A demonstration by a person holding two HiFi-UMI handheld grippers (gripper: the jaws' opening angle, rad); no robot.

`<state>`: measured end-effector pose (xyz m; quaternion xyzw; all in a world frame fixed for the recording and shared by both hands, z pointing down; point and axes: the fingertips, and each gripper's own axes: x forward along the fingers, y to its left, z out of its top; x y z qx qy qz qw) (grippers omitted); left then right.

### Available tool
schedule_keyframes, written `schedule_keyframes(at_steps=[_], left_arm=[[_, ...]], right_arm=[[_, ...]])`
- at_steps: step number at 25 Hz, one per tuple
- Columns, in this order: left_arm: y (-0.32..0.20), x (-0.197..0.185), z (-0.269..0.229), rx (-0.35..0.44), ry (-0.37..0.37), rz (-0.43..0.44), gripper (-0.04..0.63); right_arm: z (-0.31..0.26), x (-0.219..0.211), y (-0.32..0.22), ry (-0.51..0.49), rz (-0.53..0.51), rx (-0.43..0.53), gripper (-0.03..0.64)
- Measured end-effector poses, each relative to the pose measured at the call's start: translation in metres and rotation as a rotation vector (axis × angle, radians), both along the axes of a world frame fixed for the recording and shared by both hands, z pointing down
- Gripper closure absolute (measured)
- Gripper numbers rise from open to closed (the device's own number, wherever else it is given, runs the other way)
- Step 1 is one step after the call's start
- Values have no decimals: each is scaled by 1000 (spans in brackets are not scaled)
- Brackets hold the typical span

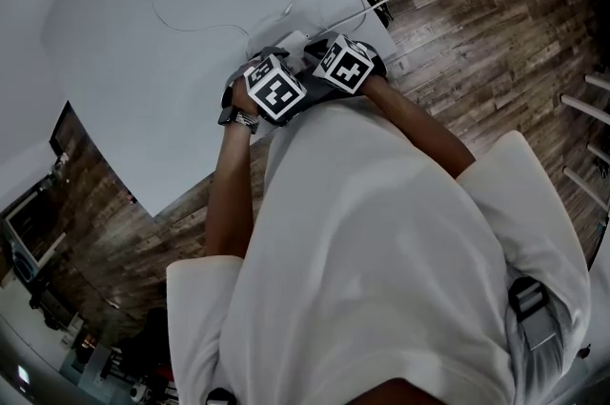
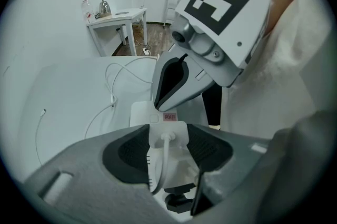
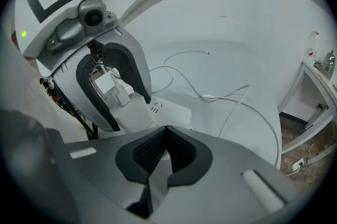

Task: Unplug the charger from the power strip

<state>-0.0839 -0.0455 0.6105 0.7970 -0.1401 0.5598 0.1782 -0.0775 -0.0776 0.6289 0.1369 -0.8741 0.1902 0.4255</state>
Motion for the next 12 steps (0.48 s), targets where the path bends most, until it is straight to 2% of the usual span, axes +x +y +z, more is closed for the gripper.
schedule_keyframes(at_steps=[6,12], left_arm=[[3,4,-2,38,-66,31,368],[4,1,-2,53,-99,39,368]], right_arm=[[0,0,1,3,0,-1,613],[0,-2,0,3,7,0,614]])
